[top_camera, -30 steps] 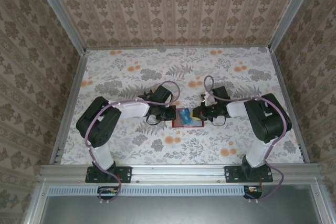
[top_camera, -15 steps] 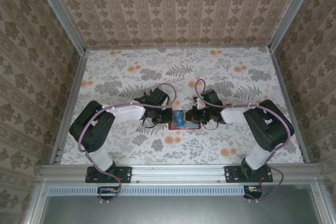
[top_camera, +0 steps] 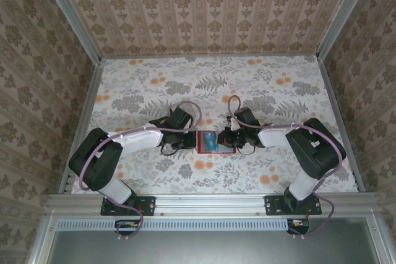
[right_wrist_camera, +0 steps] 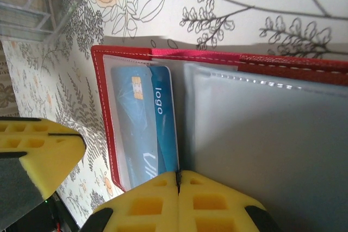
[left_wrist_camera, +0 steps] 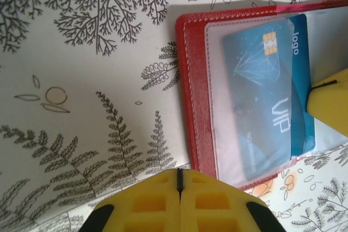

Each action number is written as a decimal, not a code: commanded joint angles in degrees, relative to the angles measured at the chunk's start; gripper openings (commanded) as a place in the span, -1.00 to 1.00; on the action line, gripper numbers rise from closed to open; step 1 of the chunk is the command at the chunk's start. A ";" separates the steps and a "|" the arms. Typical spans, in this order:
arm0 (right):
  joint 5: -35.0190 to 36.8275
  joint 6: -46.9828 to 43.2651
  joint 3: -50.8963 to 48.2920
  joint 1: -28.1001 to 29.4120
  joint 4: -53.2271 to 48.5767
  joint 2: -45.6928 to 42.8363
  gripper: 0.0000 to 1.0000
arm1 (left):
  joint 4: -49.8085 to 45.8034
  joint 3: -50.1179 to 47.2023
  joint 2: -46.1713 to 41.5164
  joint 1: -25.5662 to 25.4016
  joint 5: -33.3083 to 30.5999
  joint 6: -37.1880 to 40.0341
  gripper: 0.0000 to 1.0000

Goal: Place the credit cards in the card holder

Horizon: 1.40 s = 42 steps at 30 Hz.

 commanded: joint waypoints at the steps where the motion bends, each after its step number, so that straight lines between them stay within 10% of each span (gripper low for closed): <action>1: 2.92 1.52 0.76 0.89 -2.17 -0.85 -1.00 | 1.85 0.02 2.77 -0.03 0.32 2.08 -1.00; 30: 2.08 0.85 5.66 2.85 -6.50 1.67 -0.99 | 8.60 -1.55 5.50 1.09 6.19 -0.15 -1.00; 42: 15.01 -16.16 9.95 1.98 -29.69 -8.91 -0.33 | 8.66 -3.12 3.70 1.50 4.91 -0.47 -1.00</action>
